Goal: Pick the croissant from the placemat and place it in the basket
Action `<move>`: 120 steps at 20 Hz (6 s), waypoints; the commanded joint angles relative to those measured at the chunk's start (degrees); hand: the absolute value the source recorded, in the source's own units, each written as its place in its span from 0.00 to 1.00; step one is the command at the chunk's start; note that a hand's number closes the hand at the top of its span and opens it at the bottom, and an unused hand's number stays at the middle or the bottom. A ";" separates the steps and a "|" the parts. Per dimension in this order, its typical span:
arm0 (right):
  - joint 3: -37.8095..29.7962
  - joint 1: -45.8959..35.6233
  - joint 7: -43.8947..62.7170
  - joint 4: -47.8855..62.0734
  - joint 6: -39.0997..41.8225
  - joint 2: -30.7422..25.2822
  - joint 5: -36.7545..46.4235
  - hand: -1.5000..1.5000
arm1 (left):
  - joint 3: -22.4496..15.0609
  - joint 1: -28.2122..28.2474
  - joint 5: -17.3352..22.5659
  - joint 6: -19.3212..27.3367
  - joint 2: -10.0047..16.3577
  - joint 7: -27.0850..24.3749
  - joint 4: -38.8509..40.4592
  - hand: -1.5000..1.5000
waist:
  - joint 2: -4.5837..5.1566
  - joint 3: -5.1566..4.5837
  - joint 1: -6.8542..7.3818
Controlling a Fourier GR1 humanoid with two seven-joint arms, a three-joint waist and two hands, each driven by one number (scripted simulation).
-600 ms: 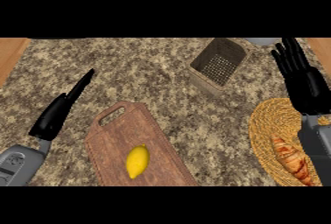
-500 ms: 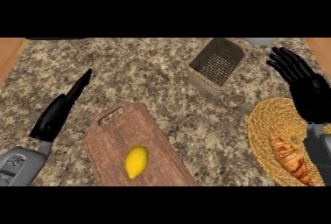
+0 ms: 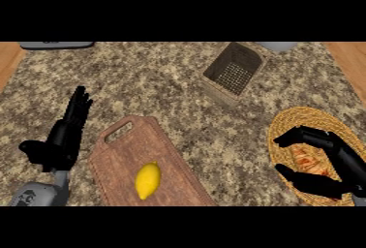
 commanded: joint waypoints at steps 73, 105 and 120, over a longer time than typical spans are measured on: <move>-0.22 19.20 52.86 -13.04 1.89 10.50 72.05 0.00 | 5.63 5.95 -7.82 -4.43 -11.41 3.64 -10.22 0.50 | 1.44 0.20 2.15; -7.75 11.85 39.33 3.79 3.68 13.71 76.18 1.00 | 8.24 5.12 -10.53 -7.40 -14.30 8.23 -12.75 0.50 | 1.43 0.20 2.50; -1.50 -2.04 55.01 7.33 12.96 35.57 81.12 1.00 | 7.03 3.52 -11.32 -9.32 -15.33 5.97 -10.51 0.50 | 2.41 0.21 6.31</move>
